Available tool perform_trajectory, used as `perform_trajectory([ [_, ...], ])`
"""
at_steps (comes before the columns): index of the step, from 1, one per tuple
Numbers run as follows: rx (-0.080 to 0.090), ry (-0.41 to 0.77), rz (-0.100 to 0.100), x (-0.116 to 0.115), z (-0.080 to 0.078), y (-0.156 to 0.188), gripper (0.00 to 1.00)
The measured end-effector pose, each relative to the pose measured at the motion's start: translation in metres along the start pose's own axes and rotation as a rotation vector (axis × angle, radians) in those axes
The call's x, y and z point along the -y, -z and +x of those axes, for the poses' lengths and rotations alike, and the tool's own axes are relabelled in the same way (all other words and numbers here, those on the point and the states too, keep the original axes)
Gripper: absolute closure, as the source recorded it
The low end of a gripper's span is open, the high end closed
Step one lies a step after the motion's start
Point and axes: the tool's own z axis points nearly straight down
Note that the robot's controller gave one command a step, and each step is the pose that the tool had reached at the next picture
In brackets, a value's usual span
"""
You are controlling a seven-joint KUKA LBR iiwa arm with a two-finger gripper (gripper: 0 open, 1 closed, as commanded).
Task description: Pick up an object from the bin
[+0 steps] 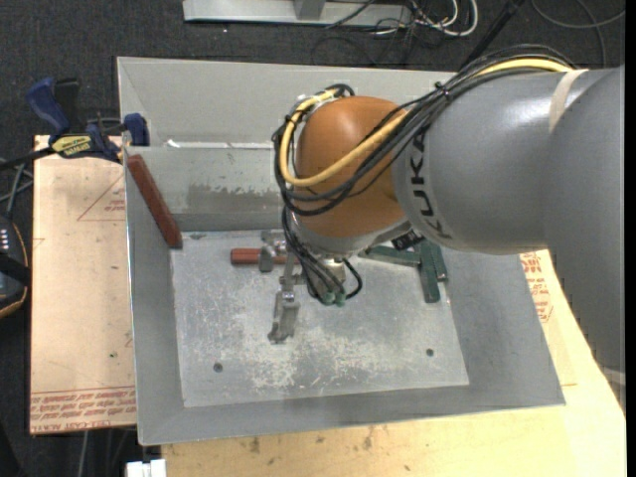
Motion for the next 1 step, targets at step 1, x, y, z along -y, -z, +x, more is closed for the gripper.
perform_trajectory([
  [1, -0.006, 0.079, -0.002, -0.0075, -0.026, -0.0282, 0.0],
])
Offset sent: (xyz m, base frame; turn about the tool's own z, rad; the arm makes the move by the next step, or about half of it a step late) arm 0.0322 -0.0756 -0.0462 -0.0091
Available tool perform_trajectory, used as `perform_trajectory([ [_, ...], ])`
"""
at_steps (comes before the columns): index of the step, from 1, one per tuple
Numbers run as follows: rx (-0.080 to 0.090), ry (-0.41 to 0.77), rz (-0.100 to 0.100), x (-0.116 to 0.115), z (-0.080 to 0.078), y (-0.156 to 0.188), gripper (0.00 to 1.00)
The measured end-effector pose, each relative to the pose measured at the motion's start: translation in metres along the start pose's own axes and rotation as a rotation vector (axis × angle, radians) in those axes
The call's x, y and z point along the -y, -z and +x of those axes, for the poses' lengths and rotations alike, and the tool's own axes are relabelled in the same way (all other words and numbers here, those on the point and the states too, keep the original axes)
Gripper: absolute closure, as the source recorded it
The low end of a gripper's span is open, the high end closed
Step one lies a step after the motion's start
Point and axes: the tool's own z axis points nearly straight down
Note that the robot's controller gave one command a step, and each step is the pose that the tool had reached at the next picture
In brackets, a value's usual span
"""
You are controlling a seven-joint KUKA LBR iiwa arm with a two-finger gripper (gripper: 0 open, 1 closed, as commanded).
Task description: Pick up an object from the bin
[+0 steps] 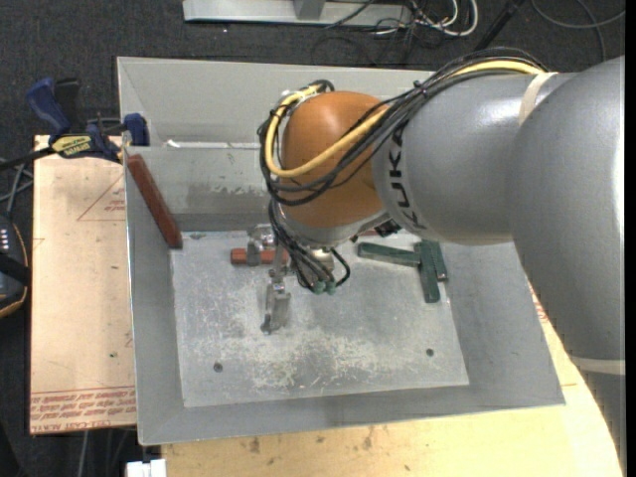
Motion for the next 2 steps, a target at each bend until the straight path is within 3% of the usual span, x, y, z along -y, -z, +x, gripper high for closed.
perform_trajectory([
  [1, -0.001, -0.044, 0.002, 0.053, 0.001, -0.011, 0.0],
  [2, 0.0, -0.144, 0.009, 0.076, -0.025, -0.016, 0.0],
])
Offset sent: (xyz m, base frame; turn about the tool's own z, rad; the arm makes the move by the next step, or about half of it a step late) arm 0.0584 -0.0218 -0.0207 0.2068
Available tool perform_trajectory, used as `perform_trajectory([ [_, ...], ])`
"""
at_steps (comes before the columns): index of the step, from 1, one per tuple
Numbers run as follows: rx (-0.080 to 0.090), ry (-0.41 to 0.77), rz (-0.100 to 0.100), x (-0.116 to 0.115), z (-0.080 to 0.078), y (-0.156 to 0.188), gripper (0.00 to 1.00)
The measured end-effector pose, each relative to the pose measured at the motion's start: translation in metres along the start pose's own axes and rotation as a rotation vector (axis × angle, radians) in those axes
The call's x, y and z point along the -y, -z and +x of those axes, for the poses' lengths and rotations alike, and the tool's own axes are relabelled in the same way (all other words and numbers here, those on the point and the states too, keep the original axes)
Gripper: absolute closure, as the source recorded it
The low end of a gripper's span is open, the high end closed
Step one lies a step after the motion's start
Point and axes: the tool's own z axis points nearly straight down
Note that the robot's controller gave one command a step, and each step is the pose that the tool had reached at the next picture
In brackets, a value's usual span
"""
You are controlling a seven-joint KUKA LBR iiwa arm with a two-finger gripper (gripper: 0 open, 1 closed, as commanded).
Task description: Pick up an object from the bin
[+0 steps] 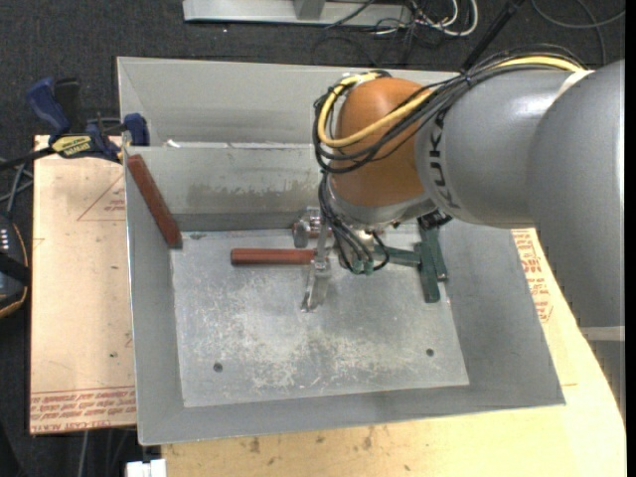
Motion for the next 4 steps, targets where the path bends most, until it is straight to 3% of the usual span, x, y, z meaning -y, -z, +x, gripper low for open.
perform_trajectory([
  [1, 0.007, 0.075, -0.008, -0.022, -0.007, -0.061, 1.0],
  [2, 0.007, 0.075, -0.008, -0.022, -0.007, -0.061, 1.0],
  [3, -0.005, 0.114, -0.005, -0.025, -0.01, -0.011, 1.0],
  [4, 0.006, 0.733, -0.006, -0.051, -0.037, -0.053, 0.0],
])
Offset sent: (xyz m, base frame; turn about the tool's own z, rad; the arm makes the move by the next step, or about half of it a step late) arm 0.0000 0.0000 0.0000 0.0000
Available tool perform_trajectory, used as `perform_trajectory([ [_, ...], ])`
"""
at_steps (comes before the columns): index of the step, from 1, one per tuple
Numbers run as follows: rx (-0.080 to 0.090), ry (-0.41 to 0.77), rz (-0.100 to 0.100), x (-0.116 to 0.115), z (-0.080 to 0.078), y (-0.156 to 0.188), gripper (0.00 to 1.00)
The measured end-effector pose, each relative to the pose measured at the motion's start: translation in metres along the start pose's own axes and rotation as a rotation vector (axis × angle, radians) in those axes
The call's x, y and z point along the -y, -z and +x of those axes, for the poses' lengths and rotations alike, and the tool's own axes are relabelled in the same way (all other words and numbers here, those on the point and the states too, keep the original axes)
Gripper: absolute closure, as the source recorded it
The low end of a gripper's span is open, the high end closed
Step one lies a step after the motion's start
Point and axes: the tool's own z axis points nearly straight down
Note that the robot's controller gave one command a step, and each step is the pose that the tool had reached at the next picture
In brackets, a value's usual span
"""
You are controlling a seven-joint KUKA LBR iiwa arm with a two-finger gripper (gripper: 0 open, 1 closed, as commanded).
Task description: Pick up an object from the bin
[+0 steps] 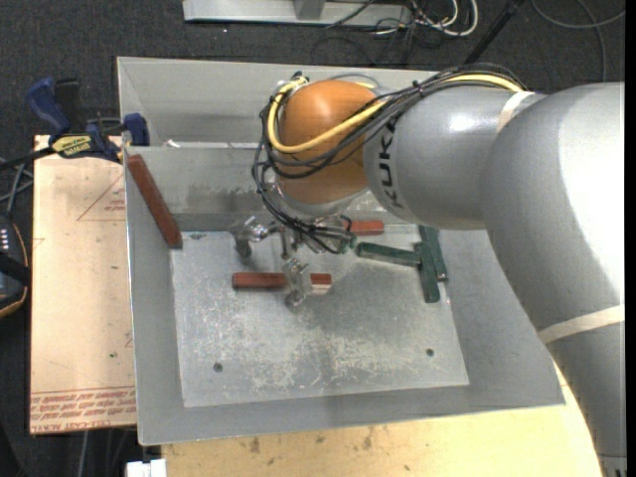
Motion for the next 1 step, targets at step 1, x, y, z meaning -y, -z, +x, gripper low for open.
perform_trajectory([
  [1, -0.002, 0.012, -0.002, -0.0004, -0.0048, -0.01, 1.0],
])
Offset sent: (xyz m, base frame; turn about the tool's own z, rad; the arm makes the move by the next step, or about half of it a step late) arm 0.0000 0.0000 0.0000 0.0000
